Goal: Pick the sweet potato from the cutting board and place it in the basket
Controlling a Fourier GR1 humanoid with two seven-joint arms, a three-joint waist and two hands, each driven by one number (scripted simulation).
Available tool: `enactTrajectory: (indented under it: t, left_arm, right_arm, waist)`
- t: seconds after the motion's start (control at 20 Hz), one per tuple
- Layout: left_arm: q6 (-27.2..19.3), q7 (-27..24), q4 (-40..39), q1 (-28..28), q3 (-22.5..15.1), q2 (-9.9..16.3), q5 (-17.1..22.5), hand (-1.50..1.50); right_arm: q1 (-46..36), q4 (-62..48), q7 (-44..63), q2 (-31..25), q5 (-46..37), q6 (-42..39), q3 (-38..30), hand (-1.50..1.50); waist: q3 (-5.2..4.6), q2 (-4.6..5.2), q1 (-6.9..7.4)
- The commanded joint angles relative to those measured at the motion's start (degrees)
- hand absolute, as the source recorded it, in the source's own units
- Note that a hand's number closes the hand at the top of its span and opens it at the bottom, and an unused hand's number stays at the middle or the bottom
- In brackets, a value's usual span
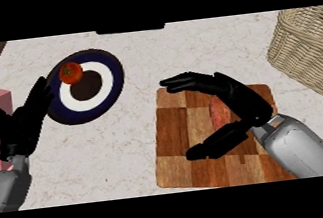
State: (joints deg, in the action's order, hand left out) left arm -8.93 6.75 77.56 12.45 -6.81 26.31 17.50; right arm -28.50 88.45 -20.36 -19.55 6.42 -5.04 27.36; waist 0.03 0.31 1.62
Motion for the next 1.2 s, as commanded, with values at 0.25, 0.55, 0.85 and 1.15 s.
enactTrajectory:
  t: [0.25,0.55,0.85,1.15]
  left_arm:
    - [0.3,3.1,-0.4,0.2,1.4,0.4,0.2,0.00]
    - [1.0,2.3,0.4,-1.0,1.1,0.0,0.2,0.00]
    - [2.1,4.7,-0.2,1.6,3.1,1.0,1.1,0.00]
    - [3.3,3.1,-0.5,-0.1,4.2,0.8,0.1,0.00]
  right_arm:
    - [-14.4,3.0,30.2,-8.1,-3.8,-6.8,-0.1,-1.50]
    - [-24.7,0.0,44.3,-17.7,-11.6,-11.8,-2.1,-1.50]
    - [-33.9,-9.1,48.1,-20.4,-0.3,-31.7,-5.5,-1.50]
    - [-29.9,-9.8,45.6,-25.4,6.5,-44.0,-11.2,-1.50]
  waist:
    - [-0.23,-0.79,-1.88]
    - [-0.22,-0.73,-1.52]
    - [-0.13,-0.24,-0.97]
    - [-0.05,-0.37,-1.77]
